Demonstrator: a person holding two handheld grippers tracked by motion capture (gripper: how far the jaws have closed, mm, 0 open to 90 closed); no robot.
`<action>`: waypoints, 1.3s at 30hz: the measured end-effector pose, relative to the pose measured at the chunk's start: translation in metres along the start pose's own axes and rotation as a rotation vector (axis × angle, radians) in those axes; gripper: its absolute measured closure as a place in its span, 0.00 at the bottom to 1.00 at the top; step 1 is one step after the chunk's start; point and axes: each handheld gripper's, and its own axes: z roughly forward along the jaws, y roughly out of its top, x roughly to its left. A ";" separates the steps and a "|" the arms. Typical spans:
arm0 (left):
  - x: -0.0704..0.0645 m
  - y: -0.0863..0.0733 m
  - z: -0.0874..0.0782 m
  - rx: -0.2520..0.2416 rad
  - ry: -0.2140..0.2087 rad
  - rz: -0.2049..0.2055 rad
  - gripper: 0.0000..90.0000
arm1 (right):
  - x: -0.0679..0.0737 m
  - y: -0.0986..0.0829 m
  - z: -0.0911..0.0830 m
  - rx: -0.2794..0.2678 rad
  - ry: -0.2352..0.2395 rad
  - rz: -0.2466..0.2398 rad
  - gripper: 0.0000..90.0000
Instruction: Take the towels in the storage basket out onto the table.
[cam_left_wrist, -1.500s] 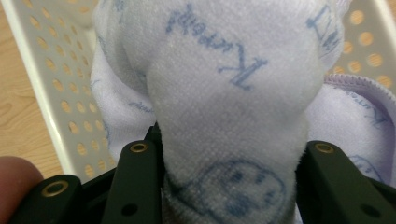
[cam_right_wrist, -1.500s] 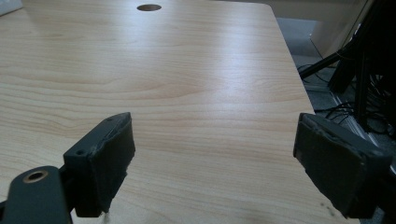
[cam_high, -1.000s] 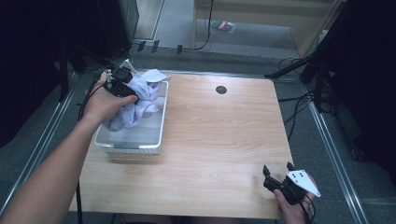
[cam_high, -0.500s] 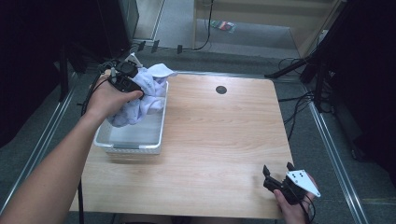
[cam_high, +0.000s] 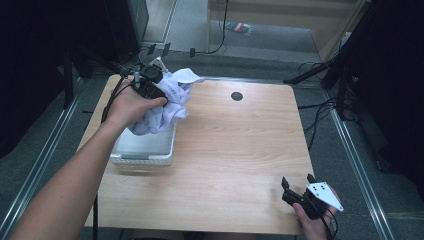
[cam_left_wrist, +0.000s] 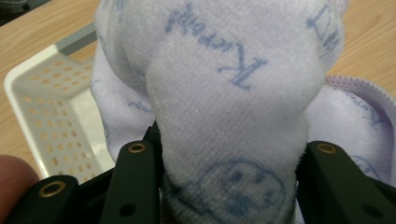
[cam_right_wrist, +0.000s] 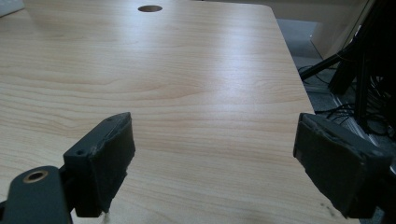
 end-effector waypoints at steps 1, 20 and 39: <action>-0.003 0.001 0.001 -0.003 -0.002 0.001 0.62 | 0.000 0.000 0.000 -0.001 0.000 -0.001 0.14; -0.049 0.023 0.009 -0.003 -0.030 0.063 0.62 | 0.000 0.000 0.000 -0.004 0.003 0.001 0.14; -0.100 0.049 0.026 -0.004 -0.081 0.114 0.61 | -0.001 0.000 -0.001 -0.008 0.010 0.010 0.14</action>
